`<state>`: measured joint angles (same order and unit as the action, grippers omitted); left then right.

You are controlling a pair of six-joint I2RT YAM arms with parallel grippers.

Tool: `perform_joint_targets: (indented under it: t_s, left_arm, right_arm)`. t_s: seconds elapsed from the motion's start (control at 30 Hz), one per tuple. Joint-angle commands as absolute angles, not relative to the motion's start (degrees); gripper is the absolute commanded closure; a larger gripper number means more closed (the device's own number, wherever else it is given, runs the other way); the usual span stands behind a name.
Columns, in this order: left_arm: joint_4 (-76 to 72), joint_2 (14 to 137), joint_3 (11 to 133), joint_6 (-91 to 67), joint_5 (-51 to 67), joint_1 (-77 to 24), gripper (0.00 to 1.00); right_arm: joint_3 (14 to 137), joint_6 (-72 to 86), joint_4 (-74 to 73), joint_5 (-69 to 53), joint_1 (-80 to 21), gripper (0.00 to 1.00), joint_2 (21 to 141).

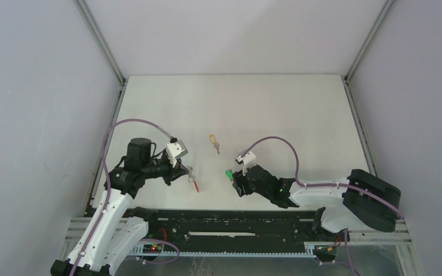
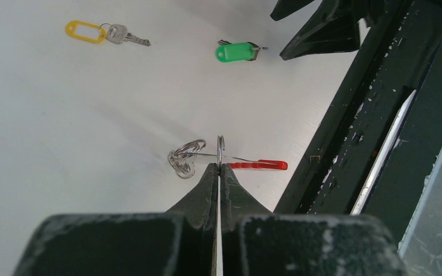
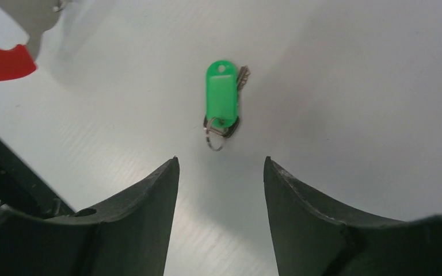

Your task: Put the keys on the keyring

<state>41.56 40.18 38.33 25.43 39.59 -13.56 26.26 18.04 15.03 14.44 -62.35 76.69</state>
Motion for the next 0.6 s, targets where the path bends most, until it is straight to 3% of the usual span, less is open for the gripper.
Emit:
perform_joint_targets:
  t_s: [0.0, 0.33, 0.57]
  left_arm:
    - [41.30, 40.25, 41.93, 24.20, 40.19, -13.97, 1.00]
    - [40.97, 40.37, 41.75, 23.73, 40.17, -13.97, 1.00]
    - [40.69, 40.43, 41.40, 23.64, 39.92, -14.00, 1.00]
  right_arm:
    - [26.69, 15.98, 22.95, 20.67, -63.34, 0.37, 81.48]
    - [27.59, 13.66, 28.69, 18.34, -62.23, 0.46, 87.10]
    - [27.65, 13.71, 27.91, 16.83, -61.71, 0.66, 87.63]
